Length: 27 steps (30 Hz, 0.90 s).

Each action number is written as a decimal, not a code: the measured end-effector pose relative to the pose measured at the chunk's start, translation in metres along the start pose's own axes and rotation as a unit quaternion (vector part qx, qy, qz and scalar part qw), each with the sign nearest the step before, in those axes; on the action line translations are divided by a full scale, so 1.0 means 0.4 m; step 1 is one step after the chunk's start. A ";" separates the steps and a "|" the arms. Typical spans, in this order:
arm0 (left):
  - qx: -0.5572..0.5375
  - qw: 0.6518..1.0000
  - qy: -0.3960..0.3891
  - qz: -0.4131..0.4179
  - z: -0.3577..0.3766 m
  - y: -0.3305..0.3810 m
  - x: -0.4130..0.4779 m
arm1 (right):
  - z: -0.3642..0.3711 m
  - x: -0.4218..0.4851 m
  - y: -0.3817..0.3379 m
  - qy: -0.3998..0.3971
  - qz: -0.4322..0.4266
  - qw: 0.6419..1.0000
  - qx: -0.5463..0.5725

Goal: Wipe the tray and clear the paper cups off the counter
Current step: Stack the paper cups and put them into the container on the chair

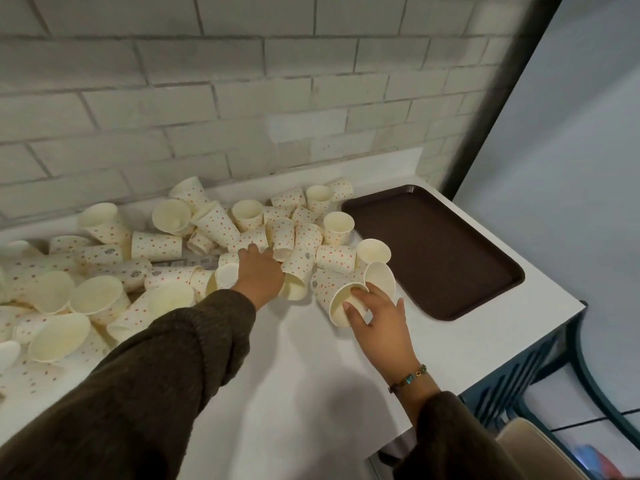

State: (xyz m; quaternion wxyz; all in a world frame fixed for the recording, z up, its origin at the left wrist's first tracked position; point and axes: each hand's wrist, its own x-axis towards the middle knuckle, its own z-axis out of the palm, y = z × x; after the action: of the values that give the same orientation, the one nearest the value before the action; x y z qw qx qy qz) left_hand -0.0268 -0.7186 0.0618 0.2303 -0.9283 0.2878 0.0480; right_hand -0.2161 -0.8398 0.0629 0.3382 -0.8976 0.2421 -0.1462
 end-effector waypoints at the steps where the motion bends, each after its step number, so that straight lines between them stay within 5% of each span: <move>1: 0.018 1.000 -0.007 0.016 -0.002 -0.006 -0.001 | 0.001 -0.002 -0.001 -0.004 0.001 1.000 -0.002; 9: 0.054 0.994 -0.040 0.087 0.014 -0.032 0.001 | -0.001 -0.018 0.003 -0.019 0.017 1.000 -0.007; 16: -0.110 0.991 0.050 0.060 -0.006 -0.031 -0.037 | -0.061 -0.034 0.034 0.060 -0.039 0.996 -0.049; 23: -0.413 0.901 0.104 0.084 -0.053 0.080 -0.168 | -0.182 -0.055 0.159 0.107 -0.075 0.989 -0.065; 27: -0.485 0.857 0.113 0.129 -0.114 0.263 -0.265 | -0.274 -0.096 0.271 0.117 -0.033 0.992 -0.036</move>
State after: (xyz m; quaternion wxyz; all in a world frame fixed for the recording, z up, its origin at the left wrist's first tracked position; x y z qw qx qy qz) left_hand -0.1753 -0.7618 0.0838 -0.2916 -0.8759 0.3697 0.1054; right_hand -0.3315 -0.9489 0.0653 0.2703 -0.8934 0.2550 -0.2527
